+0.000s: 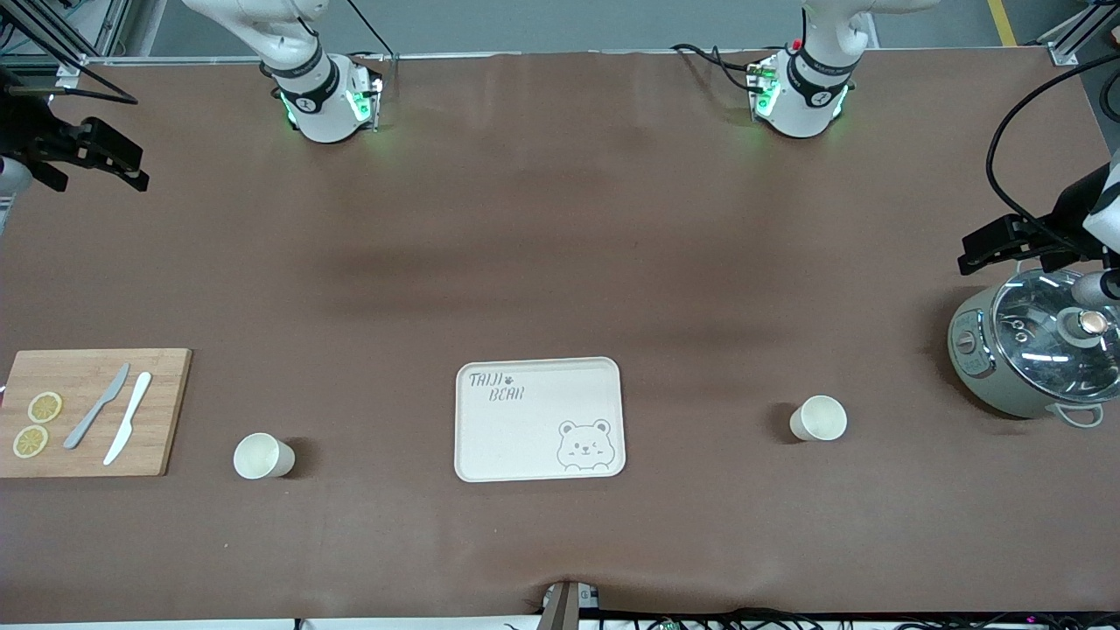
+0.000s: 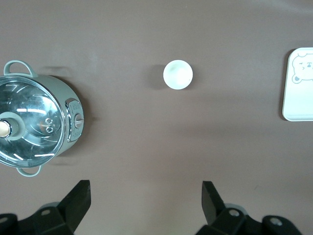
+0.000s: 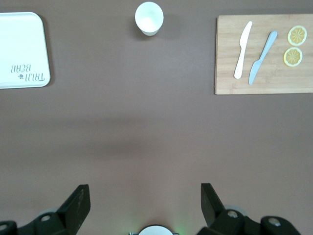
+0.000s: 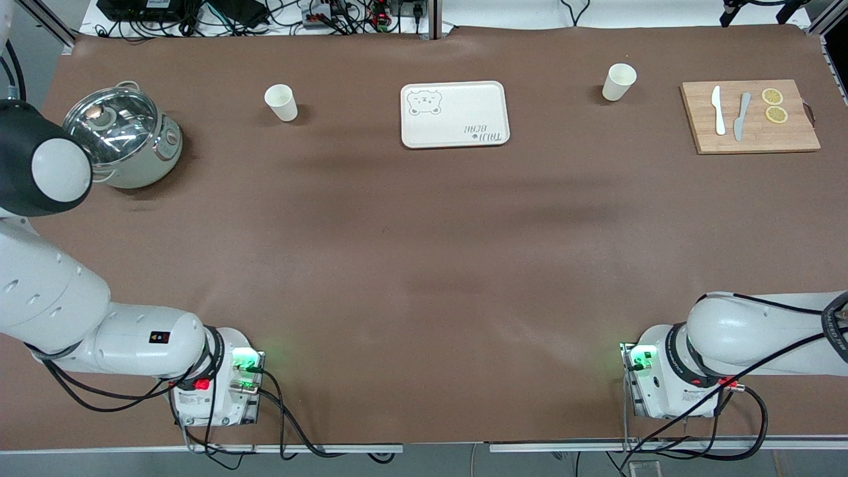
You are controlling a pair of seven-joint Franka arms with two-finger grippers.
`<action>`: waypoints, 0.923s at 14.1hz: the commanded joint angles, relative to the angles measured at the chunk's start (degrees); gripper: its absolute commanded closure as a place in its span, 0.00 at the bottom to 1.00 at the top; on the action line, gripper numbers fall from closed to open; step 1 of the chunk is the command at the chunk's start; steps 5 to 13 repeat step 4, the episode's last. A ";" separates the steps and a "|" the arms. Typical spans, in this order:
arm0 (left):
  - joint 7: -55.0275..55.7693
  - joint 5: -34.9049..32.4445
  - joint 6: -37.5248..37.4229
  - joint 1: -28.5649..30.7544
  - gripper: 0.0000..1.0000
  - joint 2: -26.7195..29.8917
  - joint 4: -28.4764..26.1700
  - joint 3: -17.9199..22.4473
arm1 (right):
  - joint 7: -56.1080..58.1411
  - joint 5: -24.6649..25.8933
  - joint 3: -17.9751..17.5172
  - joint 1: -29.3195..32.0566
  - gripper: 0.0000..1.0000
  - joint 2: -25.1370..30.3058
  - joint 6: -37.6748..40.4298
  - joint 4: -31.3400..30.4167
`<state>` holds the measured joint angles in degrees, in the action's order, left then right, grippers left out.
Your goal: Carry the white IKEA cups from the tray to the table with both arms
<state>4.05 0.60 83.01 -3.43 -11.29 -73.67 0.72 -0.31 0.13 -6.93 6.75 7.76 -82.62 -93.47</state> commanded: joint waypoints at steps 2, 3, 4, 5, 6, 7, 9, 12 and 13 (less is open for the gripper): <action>-0.27 -1.30 -0.31 0.09 0.00 0.92 -0.68 -0.10 | -1.54 0.75 -0.54 -0.69 0.00 0.68 3.95 0.40; -0.27 -1.30 -0.31 0.09 0.00 0.92 -0.60 -0.10 | -1.62 0.66 -0.54 -0.78 0.00 0.68 4.04 0.40; -0.36 -1.22 -0.31 0.09 0.00 0.92 -0.60 -0.10 | -1.62 0.22 -0.37 -0.52 0.00 0.59 4.48 0.40; -0.36 -1.22 -0.31 0.09 0.00 0.92 -0.60 -0.10 | -1.62 0.22 -0.37 -0.52 0.00 0.59 4.48 0.40; -0.36 -1.22 -0.31 0.09 0.00 0.92 -0.60 -0.10 | -1.62 0.22 -0.37 -0.52 0.00 0.59 4.48 0.40; -0.36 -1.22 -0.31 0.09 0.00 0.92 -0.60 -0.10 | -1.62 0.22 -0.37 -0.52 0.00 0.59 4.48 0.40; -0.36 -1.22 -0.31 0.09 0.00 0.92 -0.60 -0.10 | -1.62 0.22 -0.37 -0.52 0.00 0.59 4.48 0.40; -0.36 -1.22 -0.31 0.09 0.00 0.92 -0.60 -0.10 | -1.62 0.22 -0.37 -0.52 0.00 0.59 4.48 0.40; -0.36 -1.22 -0.31 0.09 0.00 0.92 -0.60 -0.10 | -1.62 0.22 -0.37 -0.52 0.00 0.59 4.48 0.40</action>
